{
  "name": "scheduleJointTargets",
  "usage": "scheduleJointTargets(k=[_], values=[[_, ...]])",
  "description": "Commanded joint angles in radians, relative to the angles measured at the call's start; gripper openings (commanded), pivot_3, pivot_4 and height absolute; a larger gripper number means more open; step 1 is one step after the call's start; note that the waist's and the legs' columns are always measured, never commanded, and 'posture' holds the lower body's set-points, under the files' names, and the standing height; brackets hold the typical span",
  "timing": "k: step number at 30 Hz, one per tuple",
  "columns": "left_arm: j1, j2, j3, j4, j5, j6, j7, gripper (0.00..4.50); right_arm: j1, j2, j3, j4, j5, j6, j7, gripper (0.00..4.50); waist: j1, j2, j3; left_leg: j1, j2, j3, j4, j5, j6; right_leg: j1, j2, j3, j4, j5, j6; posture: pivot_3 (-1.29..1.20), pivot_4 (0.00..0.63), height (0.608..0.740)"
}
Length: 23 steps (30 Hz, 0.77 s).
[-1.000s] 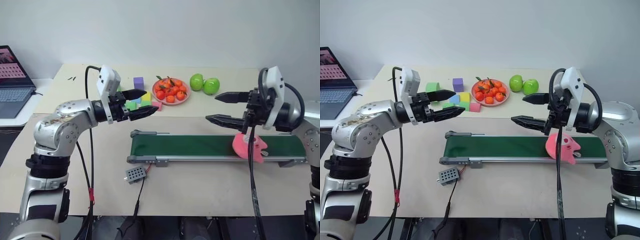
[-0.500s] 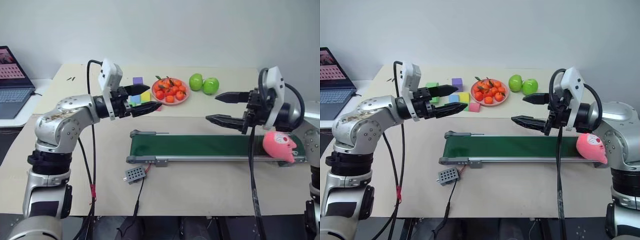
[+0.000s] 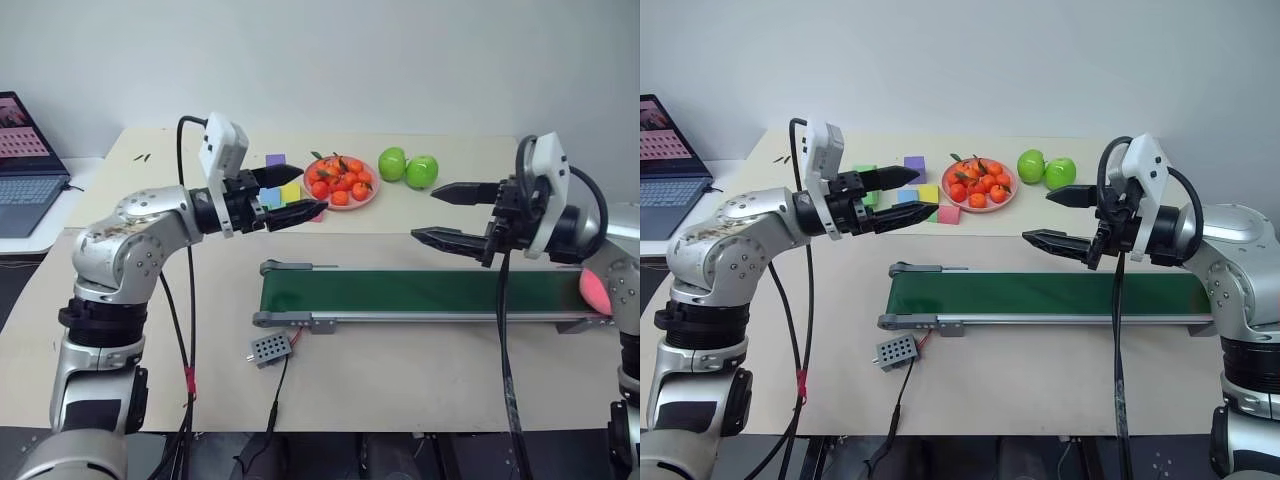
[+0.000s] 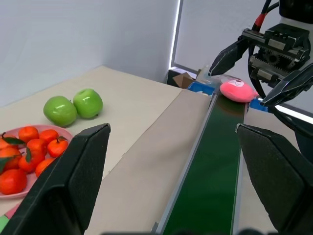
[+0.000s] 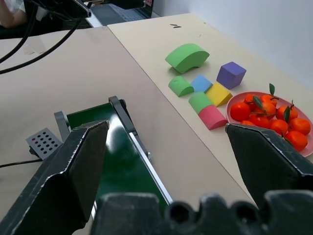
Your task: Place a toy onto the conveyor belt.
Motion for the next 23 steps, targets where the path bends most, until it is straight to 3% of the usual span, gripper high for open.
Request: scheduleJointTargets(k=[1, 23], values=[[-0.031, 0.003, 0.010, -0.017, 0.012, -0.005, -0.005, 4.38, -0.004, -0.002, -0.041, -0.015, 0.003, -0.028, -0.007, 4.50, -0.001, 0.000, 0.000, 0.000, 0.000, 0.000, 0.000, 0.000, 0.000, 0.000, 0.000, 0.000, 0.000, 0.000, 0.000, 0.00, 0.150, 0.738], [-0.050, -0.001, -0.002, -0.004, 0.036, 0.005, -0.040, 4.38, 0.002, 0.004, -0.039, -0.019, 0.004, -0.033, -0.018, 4.50, 0.000, 0.000, 0.000, 0.000, 0.000, 0.000, 0.000, 0.000, 0.000, 0.000, 0.000, 0.000, 0.000, 0.000, 0.000, 0.00, 0.150, 0.738]])
